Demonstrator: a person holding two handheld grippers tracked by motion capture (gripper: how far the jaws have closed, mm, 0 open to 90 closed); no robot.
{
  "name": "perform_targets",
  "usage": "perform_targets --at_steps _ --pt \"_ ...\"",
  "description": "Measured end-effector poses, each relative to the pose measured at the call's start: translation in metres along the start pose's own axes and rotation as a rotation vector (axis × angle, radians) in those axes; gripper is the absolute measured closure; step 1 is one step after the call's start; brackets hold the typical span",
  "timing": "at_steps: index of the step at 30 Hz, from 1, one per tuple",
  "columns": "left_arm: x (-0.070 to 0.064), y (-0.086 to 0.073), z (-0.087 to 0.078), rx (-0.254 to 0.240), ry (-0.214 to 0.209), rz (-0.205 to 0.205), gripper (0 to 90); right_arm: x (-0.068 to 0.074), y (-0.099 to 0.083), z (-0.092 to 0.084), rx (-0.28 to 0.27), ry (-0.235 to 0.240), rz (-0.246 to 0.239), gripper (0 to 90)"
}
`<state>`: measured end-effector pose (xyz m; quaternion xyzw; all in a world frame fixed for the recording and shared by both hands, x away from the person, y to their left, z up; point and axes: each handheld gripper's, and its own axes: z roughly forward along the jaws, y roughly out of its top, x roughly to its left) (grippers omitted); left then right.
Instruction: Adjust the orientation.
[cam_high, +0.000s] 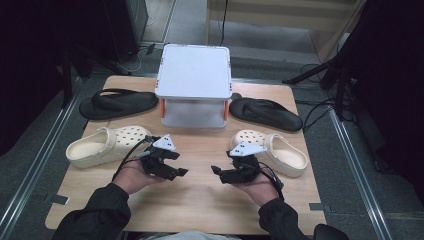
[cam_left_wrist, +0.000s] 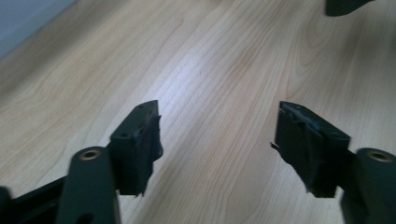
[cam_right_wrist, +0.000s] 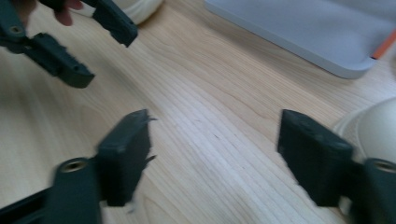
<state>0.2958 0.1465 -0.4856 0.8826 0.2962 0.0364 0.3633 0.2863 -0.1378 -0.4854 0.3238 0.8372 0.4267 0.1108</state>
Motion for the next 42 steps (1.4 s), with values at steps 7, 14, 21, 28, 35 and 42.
perform_targets --at_steps 7,14,21,28,35,42 --pt "0.008 0.001 -0.01 -0.022 -0.028 -0.092 44.9 -0.003 0.004 0.003 0.069 0.102 0.005 42.8" --pt "0.012 0.001 -0.008 -0.005 -0.016 -0.07 44.6 0.005 0.002 0.003 0.089 0.139 -0.08 43.8" --pt "0.014 0.003 -0.009 -0.009 -0.009 -0.057 42.2 0.003 -0.001 0.002 0.08 0.151 -0.053 48.2" --pt "0.015 0.003 -0.01 -0.014 -0.015 -0.056 43.0 0.004 0.009 -0.008 0.03 0.154 -0.021 50.3" --pt "0.012 0.005 -0.013 -0.025 -0.005 -0.031 43.9 0.001 0.005 -0.011 0.019 0.155 -0.04 54.4" --pt "0.012 0.005 -0.016 -0.015 -0.012 -0.017 42.9 -0.001 0.005 -0.018 -0.016 0.143 -0.036 50.8"
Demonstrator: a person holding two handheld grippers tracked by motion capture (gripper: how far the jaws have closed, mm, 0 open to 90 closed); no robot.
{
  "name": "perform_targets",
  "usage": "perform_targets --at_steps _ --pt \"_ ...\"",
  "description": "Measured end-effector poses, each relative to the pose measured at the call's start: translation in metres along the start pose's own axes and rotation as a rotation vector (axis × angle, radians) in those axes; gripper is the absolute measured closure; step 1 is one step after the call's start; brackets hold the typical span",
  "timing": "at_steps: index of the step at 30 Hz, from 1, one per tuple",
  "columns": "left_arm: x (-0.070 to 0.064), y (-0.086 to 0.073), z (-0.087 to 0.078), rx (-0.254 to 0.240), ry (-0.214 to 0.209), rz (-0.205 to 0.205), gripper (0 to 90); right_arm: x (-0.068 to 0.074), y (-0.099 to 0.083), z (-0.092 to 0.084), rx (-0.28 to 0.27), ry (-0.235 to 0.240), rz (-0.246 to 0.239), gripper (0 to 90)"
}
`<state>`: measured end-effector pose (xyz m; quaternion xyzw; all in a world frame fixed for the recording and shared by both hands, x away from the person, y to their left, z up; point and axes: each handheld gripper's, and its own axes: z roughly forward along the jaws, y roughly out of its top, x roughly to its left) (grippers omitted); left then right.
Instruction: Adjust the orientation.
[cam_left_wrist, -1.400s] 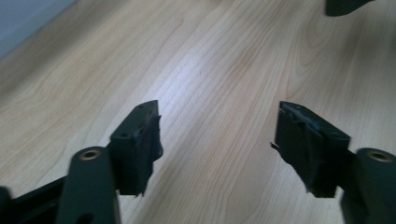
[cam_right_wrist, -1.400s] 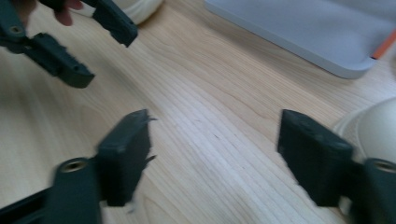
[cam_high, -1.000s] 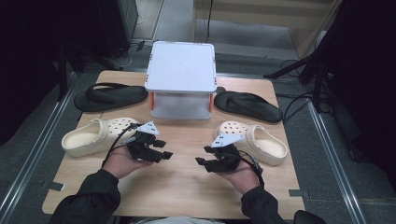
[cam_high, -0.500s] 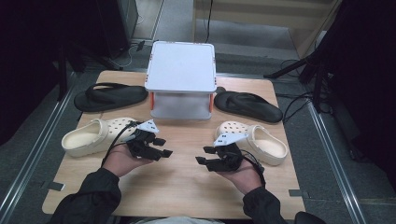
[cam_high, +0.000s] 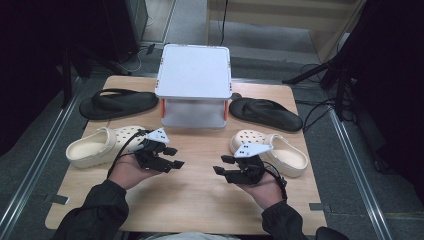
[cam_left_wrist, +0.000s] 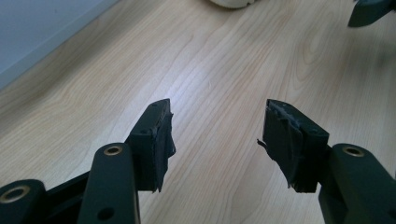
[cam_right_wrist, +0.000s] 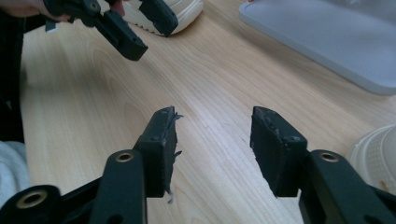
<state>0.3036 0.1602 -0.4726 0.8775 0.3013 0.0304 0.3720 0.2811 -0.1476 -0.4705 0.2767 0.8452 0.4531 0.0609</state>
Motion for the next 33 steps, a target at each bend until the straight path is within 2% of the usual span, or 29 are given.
perform_targets --at_steps 2,5,7,9,10,13,19,20,21,26,29,33 --pt "-0.001 0.0 0.0 0.0 -0.002 0.007 43.4 -0.001 0.002 0.0 0.004 0.009 0.021 49.8" --pt "-0.002 0.001 -0.002 -0.007 -0.01 0.012 43.4 -0.001 0.002 0.001 0.003 0.011 0.006 49.1" --pt "-0.002 0.002 -0.005 -0.019 -0.039 0.01 42.3 0.0 0.002 0.002 0.014 0.008 0.0 48.8" --pt "-0.002 0.002 -0.007 -0.022 -0.039 0.006 42.0 0.0 0.002 0.003 0.024 0.003 -0.005 48.7" --pt "-0.001 0.002 -0.009 -0.014 -0.034 0.008 42.1 0.0 0.002 0.003 0.023 0.001 -0.006 48.7" --pt "0.001 -0.001 -0.014 -0.016 -0.018 -0.018 42.8 -0.002 0.004 0.001 0.018 -0.009 -0.021 48.7" --pt "0.006 -0.006 -0.023 -0.018 -0.005 -0.05 42.9 -0.007 0.005 -0.004 0.012 -0.018 -0.007 50.3" --pt "0.008 -0.007 -0.026 -0.021 -0.013 -0.068 42.9 -0.008 0.005 -0.004 0.008 -0.018 -0.005 50.7" --pt "0.008 -0.008 -0.03 -0.02 -0.001 -0.074 42.9 -0.008 0.006 -0.003 0.008 -0.012 -0.009 50.7" --pt "0.01 -0.013 -0.039 -0.017 0.012 -0.096 44.1 -0.007 0.006 0.004 0.031 -0.001 -0.028 50.3" --pt "0.01 -0.016 -0.044 -0.006 0.019 -0.095 45.2 -0.007 0.007 0.007 0.042 0.007 -0.034 50.1" --pt "0.01 -0.021 -0.051 0.002 0.033 -0.103 45.5 -0.009 0.009 0.009 0.027 -0.003 -0.037 50.1"
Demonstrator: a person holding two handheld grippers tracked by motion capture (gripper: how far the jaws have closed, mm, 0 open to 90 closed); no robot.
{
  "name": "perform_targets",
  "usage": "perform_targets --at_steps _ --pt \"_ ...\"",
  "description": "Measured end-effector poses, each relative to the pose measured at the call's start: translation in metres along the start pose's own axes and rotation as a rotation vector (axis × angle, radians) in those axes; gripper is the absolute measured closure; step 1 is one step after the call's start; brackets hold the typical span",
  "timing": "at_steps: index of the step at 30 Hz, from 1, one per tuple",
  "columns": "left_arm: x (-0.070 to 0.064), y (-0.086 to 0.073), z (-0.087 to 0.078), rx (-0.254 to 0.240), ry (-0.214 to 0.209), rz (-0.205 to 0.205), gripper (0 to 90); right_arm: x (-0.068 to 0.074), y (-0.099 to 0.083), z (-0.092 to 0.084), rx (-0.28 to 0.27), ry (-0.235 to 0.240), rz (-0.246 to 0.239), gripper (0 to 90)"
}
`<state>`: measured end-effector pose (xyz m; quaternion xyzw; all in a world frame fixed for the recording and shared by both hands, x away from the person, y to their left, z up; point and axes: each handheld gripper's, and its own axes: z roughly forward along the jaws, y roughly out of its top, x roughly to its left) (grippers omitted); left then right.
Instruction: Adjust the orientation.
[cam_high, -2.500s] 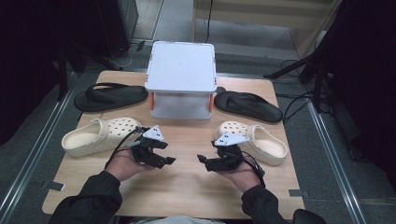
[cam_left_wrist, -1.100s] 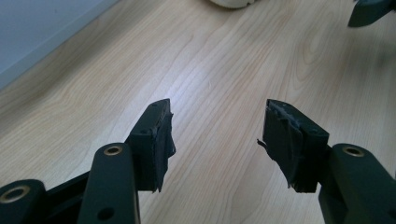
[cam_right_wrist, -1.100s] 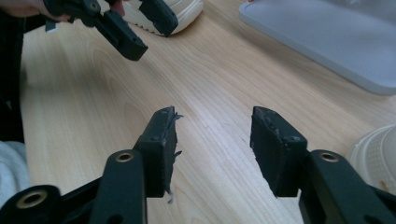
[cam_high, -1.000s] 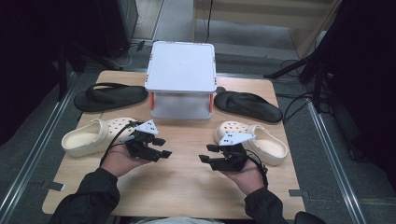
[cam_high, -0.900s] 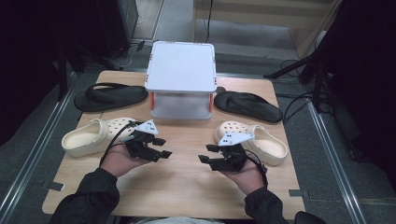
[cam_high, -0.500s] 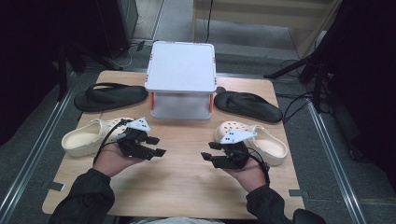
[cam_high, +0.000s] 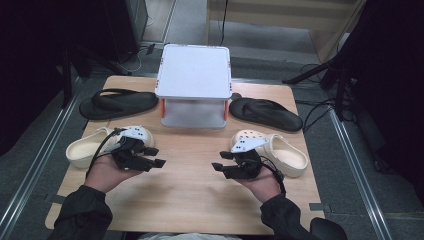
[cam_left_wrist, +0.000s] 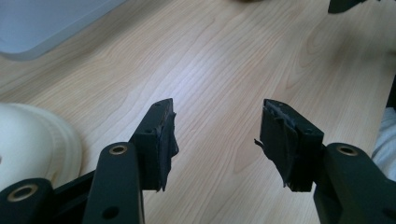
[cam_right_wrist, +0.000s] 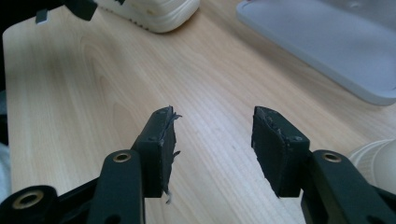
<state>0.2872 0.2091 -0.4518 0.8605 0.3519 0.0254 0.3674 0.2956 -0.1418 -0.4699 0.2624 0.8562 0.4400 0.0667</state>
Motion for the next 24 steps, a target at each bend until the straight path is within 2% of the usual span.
perform_targets --at_steps 5,10,13,22,24 --pt "0.004 -0.007 -0.009 -0.006 0.016 -0.027 47.0 -0.001 0.004 0.0 -0.03 0.001 0.008 51.9" --pt "0.012 -0.015 -0.023 -0.021 0.024 -0.066 47.7 0.0 0.006 0.006 -0.002 0.023 -0.002 52.1" --pt "0.015 -0.019 -0.031 -0.03 0.043 -0.08 47.7 0.001 0.007 0.01 0.017 0.037 -0.006 52.2" --pt "0.023 -0.036 -0.06 -0.063 0.084 -0.125 48.5 0.003 0.012 0.019 0.032 0.069 -0.02 53.8" --pt "0.025 -0.039 -0.066 -0.068 0.104 -0.137 48.5 0.003 0.013 0.021 0.033 0.076 -0.026 53.7"
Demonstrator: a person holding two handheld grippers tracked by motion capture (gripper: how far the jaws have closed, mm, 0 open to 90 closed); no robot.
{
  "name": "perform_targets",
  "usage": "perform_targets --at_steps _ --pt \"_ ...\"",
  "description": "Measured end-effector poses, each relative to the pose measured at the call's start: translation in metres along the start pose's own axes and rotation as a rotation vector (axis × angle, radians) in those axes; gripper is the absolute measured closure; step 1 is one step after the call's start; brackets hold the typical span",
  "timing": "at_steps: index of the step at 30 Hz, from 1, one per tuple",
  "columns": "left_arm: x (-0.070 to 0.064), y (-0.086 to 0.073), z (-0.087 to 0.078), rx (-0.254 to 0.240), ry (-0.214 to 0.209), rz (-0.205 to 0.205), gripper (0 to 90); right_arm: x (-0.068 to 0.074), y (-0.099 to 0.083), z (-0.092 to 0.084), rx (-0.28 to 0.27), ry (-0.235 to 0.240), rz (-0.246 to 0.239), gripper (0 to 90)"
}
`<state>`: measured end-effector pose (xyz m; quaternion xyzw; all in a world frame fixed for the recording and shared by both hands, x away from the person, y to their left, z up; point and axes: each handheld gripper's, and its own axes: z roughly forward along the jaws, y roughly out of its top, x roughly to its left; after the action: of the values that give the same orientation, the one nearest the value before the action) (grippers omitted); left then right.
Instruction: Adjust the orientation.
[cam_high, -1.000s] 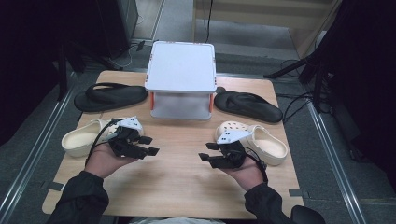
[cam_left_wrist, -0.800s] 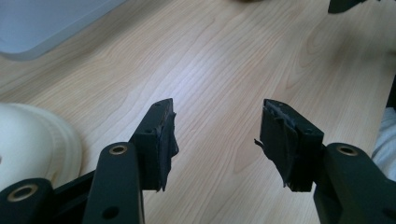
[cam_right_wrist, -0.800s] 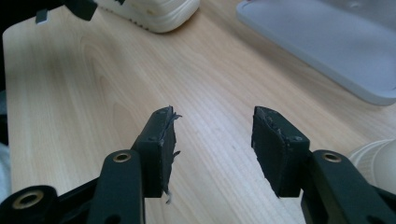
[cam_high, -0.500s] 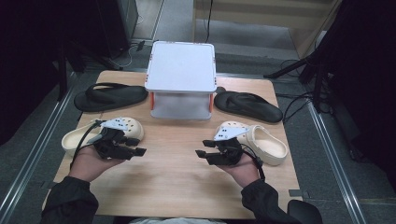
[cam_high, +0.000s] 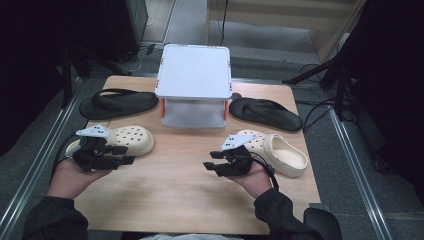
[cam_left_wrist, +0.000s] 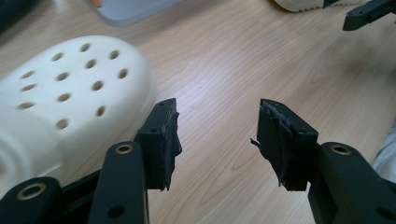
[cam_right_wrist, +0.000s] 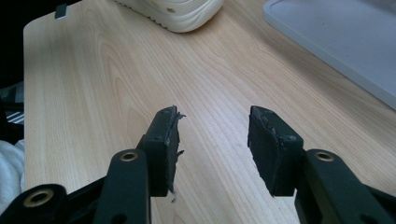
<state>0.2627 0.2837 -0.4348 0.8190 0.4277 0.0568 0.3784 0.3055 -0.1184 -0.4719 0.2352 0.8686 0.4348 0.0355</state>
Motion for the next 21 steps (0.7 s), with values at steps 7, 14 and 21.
perform_targets --at_steps 7,14,21 --pt "0.01 -0.008 -0.018 -0.003 0.049 -0.019 48.7 0.001 0.002 0.005 0.012 0.015 -0.006 53.5" --pt "0.027 -0.012 -0.033 0.008 0.103 -0.025 48.7 0.0 0.002 0.005 0.017 0.012 -0.002 53.2" --pt "0.055 -0.02 -0.033 -0.008 0.146 -0.044 48.7 0.0 0.001 0.006 0.027 0.008 0.001 52.9"
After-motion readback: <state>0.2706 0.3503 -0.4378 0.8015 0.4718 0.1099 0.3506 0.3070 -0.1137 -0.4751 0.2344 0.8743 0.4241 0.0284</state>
